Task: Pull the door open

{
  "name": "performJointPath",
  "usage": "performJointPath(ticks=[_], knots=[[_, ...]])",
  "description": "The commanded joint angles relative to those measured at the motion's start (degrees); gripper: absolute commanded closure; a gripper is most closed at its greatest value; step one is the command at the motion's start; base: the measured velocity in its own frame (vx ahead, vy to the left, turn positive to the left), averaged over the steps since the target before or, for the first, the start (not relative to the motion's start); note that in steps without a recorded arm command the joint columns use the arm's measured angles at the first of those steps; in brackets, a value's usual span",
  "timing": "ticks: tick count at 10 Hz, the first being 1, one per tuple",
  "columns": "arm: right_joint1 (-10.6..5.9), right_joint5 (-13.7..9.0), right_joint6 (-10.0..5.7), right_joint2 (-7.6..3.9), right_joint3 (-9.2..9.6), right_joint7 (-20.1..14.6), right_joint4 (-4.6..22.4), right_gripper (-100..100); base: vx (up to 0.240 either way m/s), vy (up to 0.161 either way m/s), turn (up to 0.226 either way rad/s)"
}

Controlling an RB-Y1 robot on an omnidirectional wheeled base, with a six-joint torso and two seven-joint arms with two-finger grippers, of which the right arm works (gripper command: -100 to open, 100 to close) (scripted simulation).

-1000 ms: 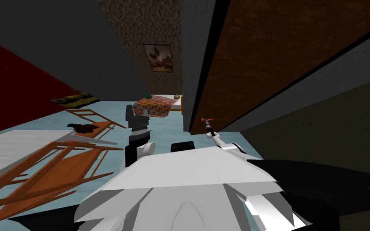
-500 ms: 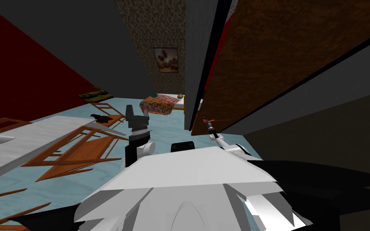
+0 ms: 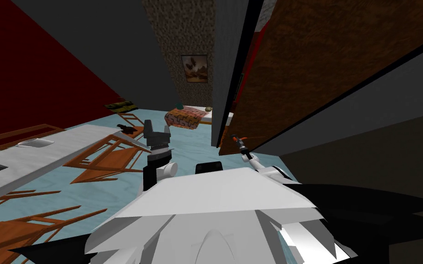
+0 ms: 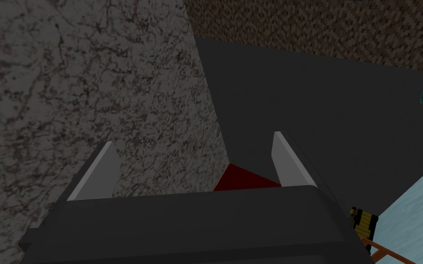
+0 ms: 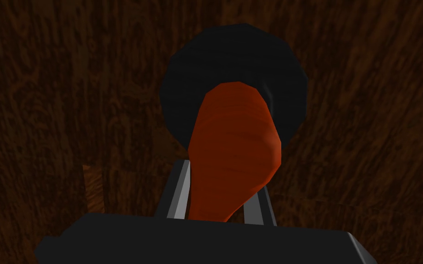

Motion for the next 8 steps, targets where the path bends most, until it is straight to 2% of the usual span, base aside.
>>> performJointPath(ticks=[1,5,6,7,8], knots=[[1.10,0.60,-1.57,-0.64,0.95,-1.00,-0.49,100,-0.167,-0.054,0.059],[3.65,2.17,-5.79,-3.15,3.47,-4.28,-1.36,100,-0.210,-0.104,0.081],[3.95,2.35,-6.27,-3.44,3.76,-4.65,-1.46,100,-0.181,-0.103,0.033],[4.03,2.22,-5.48,-3.12,3.61,-4.40,-1.81,100,-0.075,-0.041,0.004],[4.47,2.36,-6.79,-3.45,3.94,-4.90,-1.03,100,-0.130,-0.059,0.177]])
